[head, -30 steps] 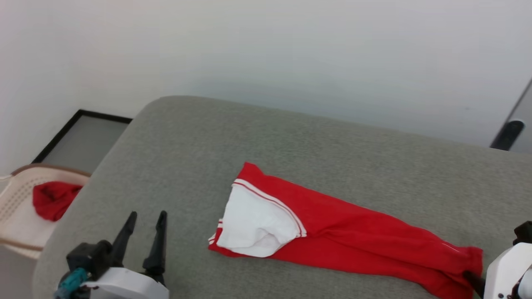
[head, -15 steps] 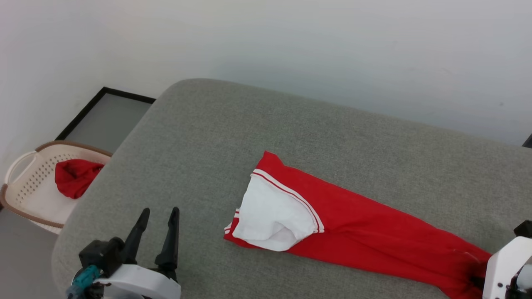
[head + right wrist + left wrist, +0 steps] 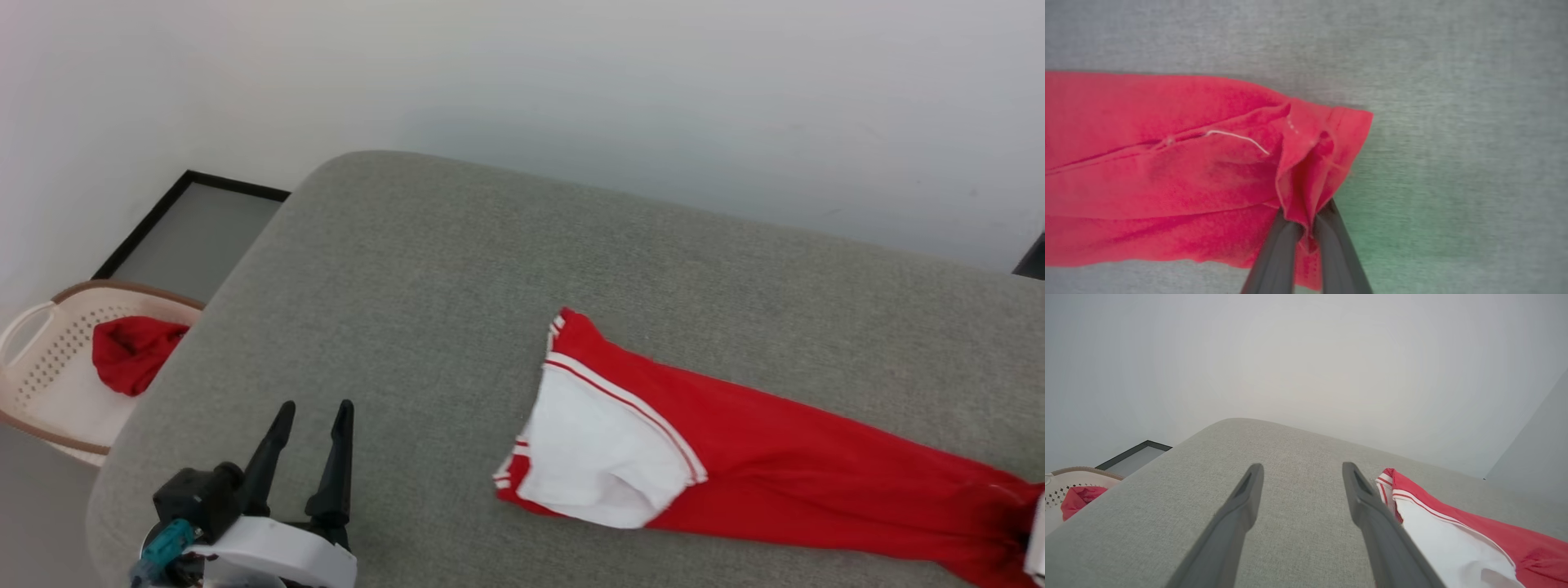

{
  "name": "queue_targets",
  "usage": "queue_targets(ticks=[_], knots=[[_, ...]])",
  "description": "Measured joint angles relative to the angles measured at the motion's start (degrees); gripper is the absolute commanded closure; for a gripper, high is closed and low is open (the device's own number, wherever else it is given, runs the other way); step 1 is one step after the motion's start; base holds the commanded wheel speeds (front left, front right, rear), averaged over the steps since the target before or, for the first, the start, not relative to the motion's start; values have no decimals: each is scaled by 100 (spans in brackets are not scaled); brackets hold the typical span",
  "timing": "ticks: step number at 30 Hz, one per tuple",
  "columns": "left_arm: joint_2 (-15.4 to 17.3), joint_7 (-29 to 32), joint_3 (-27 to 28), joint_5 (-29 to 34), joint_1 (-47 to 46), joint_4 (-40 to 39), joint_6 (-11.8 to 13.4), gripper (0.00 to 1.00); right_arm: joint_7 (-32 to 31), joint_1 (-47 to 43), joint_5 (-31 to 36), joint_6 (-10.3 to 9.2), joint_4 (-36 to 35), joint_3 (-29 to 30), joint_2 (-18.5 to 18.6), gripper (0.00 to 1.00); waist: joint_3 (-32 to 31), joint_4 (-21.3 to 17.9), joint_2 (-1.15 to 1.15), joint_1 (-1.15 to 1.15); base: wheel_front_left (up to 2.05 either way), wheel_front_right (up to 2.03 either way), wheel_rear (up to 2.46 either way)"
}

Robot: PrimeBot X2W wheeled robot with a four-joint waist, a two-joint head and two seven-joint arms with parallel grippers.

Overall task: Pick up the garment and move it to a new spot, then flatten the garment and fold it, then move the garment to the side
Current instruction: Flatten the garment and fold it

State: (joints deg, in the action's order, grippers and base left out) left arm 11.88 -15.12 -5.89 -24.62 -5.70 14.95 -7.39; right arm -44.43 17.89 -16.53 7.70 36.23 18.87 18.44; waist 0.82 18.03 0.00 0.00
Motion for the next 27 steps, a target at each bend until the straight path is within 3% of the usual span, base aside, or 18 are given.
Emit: queue_targets(ticks=[4, 9, 15, 20, 27], knots=[[7, -1, -16, -11, 2, 7, 0, 0, -52, 1, 122, -15, -71, 155, 238, 100, 6, -101, 0, -1, 0, 0, 0], [8, -1, -10, -74, 57, 56, 0, 0, -328, -1, -209, -16, -642, -22, 229, 100, -62, -229, 0, 0, 0, 0, 0], [23, -1, -10, -165, 155, 110, 0, 0, -969, -232, -1112, -18, -2060, -436, -45, 100, -241, -333, 0, 0, 0, 0, 0], [3, -1, -102, -218, 162, 127, 0, 0, -1399, -359, -1473, -18, -3126, -799, -409, 100, -336, -340, 0, 0, 0, 0, 0], [-48, -1, -254, -209, 54, 144, 0, 0, -1504, -206, -1468, -18, -3443, -1483, -964, 100, -332, -106, 0, 0, 0, 0, 0]])
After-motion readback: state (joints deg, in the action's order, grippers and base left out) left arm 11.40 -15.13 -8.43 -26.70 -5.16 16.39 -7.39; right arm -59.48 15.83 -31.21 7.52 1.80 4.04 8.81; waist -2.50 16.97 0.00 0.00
